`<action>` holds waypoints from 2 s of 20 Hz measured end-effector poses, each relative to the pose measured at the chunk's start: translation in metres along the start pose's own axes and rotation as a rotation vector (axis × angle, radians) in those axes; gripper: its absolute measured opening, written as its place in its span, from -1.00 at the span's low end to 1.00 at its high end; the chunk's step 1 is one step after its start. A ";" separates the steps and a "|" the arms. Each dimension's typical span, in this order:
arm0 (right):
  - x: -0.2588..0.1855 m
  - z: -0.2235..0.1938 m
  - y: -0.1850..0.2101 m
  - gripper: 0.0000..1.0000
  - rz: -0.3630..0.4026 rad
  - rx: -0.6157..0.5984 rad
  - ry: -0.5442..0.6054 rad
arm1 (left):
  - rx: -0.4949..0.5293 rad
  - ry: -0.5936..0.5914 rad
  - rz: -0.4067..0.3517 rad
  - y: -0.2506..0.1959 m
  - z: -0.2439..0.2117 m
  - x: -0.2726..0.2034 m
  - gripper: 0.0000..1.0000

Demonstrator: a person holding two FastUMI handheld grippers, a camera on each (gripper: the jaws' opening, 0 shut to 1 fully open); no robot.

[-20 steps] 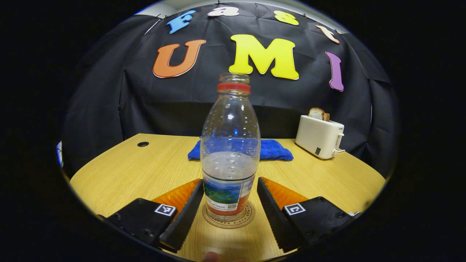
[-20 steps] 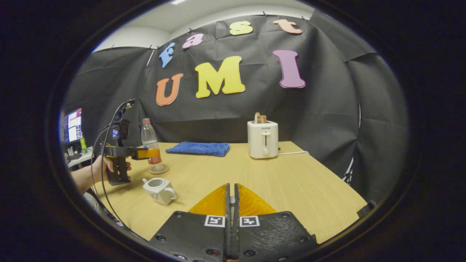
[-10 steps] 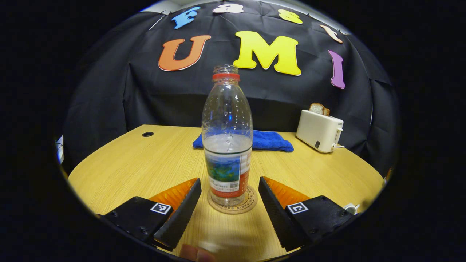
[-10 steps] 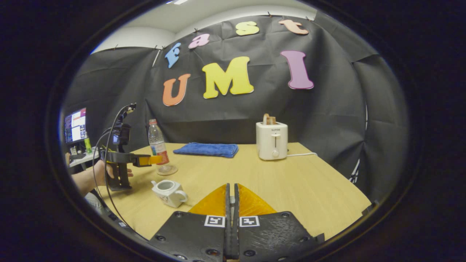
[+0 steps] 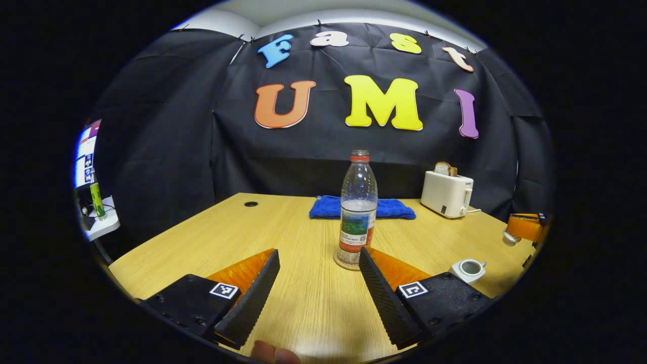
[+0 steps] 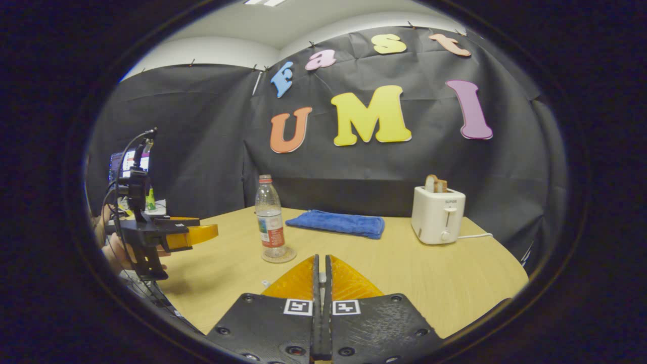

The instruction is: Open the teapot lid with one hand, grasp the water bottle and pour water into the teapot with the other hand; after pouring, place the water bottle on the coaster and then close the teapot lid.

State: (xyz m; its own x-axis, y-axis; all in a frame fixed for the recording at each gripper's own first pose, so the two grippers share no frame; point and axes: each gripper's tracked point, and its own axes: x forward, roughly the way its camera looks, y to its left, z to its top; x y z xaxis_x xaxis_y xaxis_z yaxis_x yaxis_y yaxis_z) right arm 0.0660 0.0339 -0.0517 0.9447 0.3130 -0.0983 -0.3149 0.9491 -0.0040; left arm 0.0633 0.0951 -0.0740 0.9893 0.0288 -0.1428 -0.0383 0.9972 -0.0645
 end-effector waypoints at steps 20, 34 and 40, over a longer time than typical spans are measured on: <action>0.047 -0.043 0.030 -1.00 0.085 -0.019 0.025 | -0.005 -0.091 0.115 0.039 0.016 -0.065 0.98; 0.029 -0.018 0.021 -0.13 0.052 -0.016 -0.058 | -0.014 -0.126 0.080 0.004 0.033 -0.067 0.97; -0.023 0.026 -0.036 0.91 -0.173 -0.008 -0.148 | -0.009 -0.183 0.014 -0.057 0.055 -0.063 0.97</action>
State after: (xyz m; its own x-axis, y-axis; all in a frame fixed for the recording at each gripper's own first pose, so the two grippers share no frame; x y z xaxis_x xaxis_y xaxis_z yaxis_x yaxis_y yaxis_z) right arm 0.0584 -0.0067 -0.0236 0.9876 0.1481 0.0520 -0.1474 0.9889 -0.0162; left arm 0.0111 0.0407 -0.0073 0.9977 0.0553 0.0385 -0.0524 0.9960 -0.0724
